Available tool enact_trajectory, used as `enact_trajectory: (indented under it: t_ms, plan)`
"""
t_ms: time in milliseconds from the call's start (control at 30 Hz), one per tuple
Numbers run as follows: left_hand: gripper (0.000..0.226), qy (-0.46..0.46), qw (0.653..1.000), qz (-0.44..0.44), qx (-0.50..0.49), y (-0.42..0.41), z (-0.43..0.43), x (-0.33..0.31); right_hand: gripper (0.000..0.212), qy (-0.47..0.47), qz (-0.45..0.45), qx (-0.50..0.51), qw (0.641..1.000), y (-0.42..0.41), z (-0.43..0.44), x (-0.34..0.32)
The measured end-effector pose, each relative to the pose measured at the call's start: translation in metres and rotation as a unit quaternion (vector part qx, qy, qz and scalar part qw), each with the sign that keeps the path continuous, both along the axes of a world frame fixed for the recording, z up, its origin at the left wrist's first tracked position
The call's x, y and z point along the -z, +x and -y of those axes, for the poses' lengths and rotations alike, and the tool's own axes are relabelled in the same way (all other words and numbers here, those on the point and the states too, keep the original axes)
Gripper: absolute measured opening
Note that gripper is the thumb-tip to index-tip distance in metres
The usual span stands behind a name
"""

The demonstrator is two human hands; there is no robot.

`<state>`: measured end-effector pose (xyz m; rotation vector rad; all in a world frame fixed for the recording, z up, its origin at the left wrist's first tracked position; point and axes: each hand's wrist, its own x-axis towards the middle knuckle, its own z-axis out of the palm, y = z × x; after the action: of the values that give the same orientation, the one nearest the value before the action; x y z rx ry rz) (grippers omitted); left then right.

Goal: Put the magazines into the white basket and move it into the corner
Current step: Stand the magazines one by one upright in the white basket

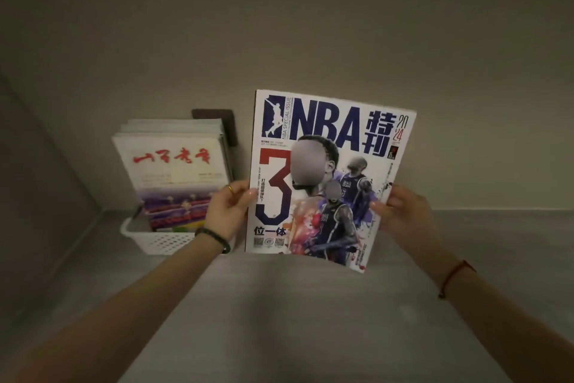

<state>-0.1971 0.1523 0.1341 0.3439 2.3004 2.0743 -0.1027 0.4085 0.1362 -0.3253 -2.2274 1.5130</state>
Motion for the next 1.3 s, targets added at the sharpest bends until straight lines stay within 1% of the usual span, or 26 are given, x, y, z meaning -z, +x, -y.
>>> enact_trajectory:
  t_ms: [67, 167, 267, 400, 433, 533, 633, 733, 800, 833, 933, 967, 1000, 1067, 1100, 1167, 1200, 1300]
  plan:
    - [0.020, -0.006, 0.999, -0.023, -0.038, -0.019, 0.048, -0.013, 0.011, 0.013, -0.027, -0.022, 0.999, -0.031, 0.046, -0.010]
    - [0.019, -0.005, 0.995, -0.036, -0.097, -0.046, 0.110, -0.027, 0.015, -0.033, -0.046, -0.049, 0.997, -0.076, 0.108, -0.019]
    - [0.017, -0.012, 0.990, -0.033, -0.136, -0.072, 0.158, -0.033, 0.018, -0.066, -0.054, -0.060, 0.995, -0.117, 0.158, -0.023]
    - [0.013, -0.025, 0.984, -0.021, -0.176, -0.107, 0.202, -0.021, 0.019, -0.074, -0.036, -0.072, 0.994, -0.160, 0.205, -0.017]
    - [0.015, -0.026, 0.982, -0.011, -0.185, -0.116, 0.210, -0.015, 0.019, -0.066, -0.031, -0.069, 0.995, -0.168, 0.214, -0.013]
    - [0.019, -0.017, 0.980, 0.024, -0.195, -0.136, 0.225, 0.009, 0.017, -0.035, -0.019, -0.056, 0.998, -0.186, 0.230, 0.005]
    - [0.013, -0.015, 0.979, 0.064, -0.192, -0.151, 0.229, 0.037, 0.012, 0.020, 0.013, -0.033, 0.999, -0.195, 0.235, 0.028]
    - [0.011, -0.018, 0.975, 0.108, -0.191, -0.158, 0.228, 0.063, 0.016, 0.085, 0.055, -0.007, 0.995, -0.201, 0.234, 0.050]
    - [0.012, -0.038, 0.974, 0.114, -0.195, -0.161, 0.226, 0.075, 0.014, 0.077, 0.078, 0.004, 0.994, -0.204, 0.231, 0.064]
    - [0.015, -0.047, 0.973, 0.109, -0.200, -0.162, 0.226, 0.081, 0.013, 0.069, 0.087, 0.008, 0.994, -0.205, 0.230, 0.070]
    - [0.020, -0.050, 0.966, 0.105, -0.229, -0.165, 0.225, 0.090, 0.020, 0.016, 0.060, 0.028, 0.998, -0.211, 0.228, 0.080]
    - [0.029, -0.047, 0.966, 0.105, -0.232, -0.166, 0.225, 0.090, 0.018, -0.005, 0.051, 0.040, 0.998, -0.214, 0.229, 0.080]
    - [0.041, -0.042, 0.969, 0.103, -0.219, -0.168, 0.225, 0.090, 0.023, -0.019, 0.051, 0.043, 0.998, -0.217, 0.229, 0.080]
    - [0.061, -0.023, 0.982, 0.098, -0.158, -0.173, 0.224, 0.085, 0.054, -0.022, 0.075, 0.008, 0.997, -0.226, 0.229, 0.079]
    - [0.064, -0.017, 0.988, 0.093, -0.121, -0.177, 0.222, 0.081, 0.065, -0.013, 0.085, -0.024, 0.996, -0.230, 0.229, 0.078]
    - [0.061, -0.029, 0.993, 0.094, -0.066, -0.187, 0.218, 0.072, 0.072, 0.000, 0.100, -0.085, 0.991, -0.240, 0.230, 0.075]
    - [0.059, -0.029, 0.993, 0.105, -0.050, -0.193, 0.216, 0.069, 0.074, -0.003, 0.102, -0.099, 0.990, -0.245, 0.229, 0.075]
    - [0.055, -0.032, 0.990, 0.132, -0.023, -0.207, 0.214, 0.066, 0.081, -0.016, 0.083, -0.095, 0.992, -0.257, 0.227, 0.079]
